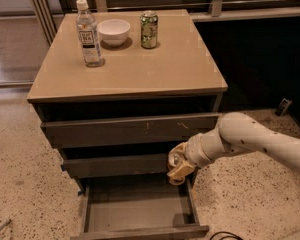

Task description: Place orange can into bottom drawer

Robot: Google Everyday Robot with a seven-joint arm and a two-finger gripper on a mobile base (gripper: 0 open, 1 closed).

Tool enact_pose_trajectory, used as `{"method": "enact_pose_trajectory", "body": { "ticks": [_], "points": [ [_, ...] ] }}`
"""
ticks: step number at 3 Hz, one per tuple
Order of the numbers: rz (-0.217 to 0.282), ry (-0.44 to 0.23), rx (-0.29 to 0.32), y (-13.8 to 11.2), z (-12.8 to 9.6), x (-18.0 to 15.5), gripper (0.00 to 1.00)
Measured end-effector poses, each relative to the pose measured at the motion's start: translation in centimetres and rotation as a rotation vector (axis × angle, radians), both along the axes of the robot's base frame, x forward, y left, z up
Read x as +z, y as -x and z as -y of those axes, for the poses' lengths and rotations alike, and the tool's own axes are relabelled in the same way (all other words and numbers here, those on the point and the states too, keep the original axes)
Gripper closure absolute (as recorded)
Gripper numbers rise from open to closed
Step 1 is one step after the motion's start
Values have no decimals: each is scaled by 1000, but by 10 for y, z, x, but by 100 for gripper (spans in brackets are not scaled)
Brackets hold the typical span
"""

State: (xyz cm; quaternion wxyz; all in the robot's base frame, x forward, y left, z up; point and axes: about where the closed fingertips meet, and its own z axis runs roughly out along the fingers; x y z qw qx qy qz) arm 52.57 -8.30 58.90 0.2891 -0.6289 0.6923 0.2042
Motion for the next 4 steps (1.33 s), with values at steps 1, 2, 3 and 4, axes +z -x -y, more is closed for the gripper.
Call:
{"method": "enact_pose_trajectory", "body": {
  "ticks": [1,2,3,4],
  "points": [
    [-10,-25,0,2,3,-69,100],
    [-33,-120,-7,5,5,-157,100],
    [-33,-120,-7,5,5,-157,100],
    [-41,-126,10,5,3,-176,100]
  ]
}}
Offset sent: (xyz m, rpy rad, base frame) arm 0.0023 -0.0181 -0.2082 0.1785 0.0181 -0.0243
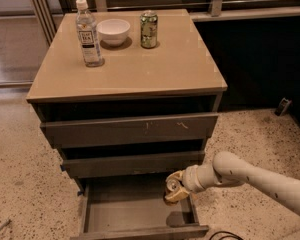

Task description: Place orange can into bottom drawer

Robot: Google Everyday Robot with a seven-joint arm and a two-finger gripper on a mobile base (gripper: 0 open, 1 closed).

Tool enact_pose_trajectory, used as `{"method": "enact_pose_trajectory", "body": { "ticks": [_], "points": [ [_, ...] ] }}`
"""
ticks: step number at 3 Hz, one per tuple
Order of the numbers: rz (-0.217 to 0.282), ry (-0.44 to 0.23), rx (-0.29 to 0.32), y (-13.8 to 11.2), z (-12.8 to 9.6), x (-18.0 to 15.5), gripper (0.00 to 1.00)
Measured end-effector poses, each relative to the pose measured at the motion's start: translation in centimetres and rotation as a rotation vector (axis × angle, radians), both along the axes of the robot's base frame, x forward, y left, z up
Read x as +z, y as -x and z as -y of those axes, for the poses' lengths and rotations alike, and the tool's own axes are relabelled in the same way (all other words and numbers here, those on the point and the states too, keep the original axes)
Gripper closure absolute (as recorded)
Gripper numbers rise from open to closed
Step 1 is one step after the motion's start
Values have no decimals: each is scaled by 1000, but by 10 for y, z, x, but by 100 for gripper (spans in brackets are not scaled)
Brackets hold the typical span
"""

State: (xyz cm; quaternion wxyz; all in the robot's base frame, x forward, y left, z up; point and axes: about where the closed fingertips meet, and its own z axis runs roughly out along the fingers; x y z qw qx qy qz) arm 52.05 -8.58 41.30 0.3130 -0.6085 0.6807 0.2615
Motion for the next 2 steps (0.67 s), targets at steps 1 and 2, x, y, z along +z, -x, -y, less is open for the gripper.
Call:
{"method": "enact_pose_trajectory", "body": {
  "ticks": [1,2],
  "points": [
    [9,-11,29,-5,-7,-45,100],
    [8,-31,54,-12,-20,-91,100]
  ]
}}
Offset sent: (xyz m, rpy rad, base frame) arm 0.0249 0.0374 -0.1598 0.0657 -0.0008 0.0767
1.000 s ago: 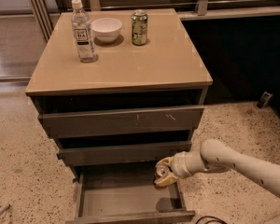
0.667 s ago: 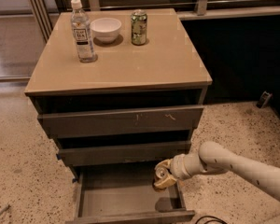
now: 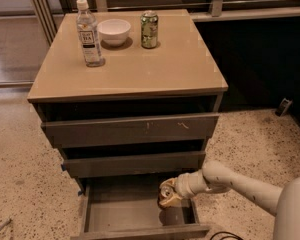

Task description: Place orange can into bottom drawer

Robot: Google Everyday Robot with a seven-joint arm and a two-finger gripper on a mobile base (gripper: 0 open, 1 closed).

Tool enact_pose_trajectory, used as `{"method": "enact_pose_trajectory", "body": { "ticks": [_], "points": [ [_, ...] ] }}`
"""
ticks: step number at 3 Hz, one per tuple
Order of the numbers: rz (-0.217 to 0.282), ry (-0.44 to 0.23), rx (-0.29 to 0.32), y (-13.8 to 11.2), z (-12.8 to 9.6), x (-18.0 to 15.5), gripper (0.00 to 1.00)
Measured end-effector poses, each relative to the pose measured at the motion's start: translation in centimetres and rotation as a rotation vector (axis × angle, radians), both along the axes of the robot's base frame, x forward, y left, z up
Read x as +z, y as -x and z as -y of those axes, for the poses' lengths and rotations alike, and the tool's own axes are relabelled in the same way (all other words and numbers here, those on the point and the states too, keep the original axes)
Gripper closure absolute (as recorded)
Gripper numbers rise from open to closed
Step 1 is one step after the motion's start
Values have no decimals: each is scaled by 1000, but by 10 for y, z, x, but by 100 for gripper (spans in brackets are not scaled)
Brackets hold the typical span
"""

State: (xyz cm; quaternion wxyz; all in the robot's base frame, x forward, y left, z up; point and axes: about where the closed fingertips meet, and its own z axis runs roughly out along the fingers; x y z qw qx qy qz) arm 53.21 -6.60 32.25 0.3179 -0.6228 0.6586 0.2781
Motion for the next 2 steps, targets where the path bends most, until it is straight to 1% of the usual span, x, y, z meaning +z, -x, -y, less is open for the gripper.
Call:
{"method": "enact_pose_trajectory", "body": {
  "ticks": [1,2],
  "points": [
    [-31,-10,13,-6,-15,-61,100],
    [-34,-11,17,-5,-16,-62,100]
  ]
}}
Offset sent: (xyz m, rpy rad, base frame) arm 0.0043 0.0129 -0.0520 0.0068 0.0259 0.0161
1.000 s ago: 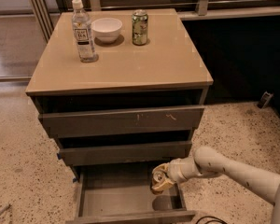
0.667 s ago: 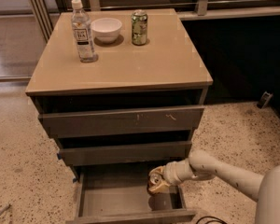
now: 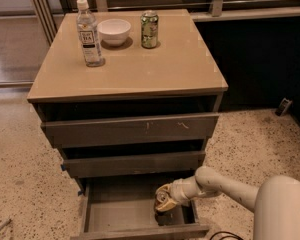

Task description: Place orange can into bottom drawer

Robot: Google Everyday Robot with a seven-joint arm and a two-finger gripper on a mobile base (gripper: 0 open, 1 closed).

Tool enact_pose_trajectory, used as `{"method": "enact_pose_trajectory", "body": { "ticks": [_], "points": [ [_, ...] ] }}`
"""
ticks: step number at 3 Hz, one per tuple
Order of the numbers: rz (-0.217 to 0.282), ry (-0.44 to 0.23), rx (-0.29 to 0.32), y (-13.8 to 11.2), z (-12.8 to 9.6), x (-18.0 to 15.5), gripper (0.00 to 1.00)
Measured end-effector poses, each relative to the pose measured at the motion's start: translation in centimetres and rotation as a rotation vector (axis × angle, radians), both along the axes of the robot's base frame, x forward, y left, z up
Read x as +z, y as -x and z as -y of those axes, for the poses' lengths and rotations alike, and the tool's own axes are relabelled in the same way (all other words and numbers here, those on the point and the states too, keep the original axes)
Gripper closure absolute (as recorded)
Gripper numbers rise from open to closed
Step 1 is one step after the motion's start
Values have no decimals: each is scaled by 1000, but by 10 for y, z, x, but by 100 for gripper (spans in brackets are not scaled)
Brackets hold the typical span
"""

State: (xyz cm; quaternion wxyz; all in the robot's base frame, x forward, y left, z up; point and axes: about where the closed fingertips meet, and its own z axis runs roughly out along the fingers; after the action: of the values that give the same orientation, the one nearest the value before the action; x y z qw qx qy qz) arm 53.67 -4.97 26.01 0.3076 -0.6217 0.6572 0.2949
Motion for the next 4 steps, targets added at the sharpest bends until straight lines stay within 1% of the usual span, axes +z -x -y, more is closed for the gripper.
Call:
{"method": "enact_pose_trajectory", "body": {
  "ticks": [2,4],
  "points": [
    [-12,18,34,-3,-9,-33,100],
    [3,33,58,-11,-17,-60,100]
  ]
}}
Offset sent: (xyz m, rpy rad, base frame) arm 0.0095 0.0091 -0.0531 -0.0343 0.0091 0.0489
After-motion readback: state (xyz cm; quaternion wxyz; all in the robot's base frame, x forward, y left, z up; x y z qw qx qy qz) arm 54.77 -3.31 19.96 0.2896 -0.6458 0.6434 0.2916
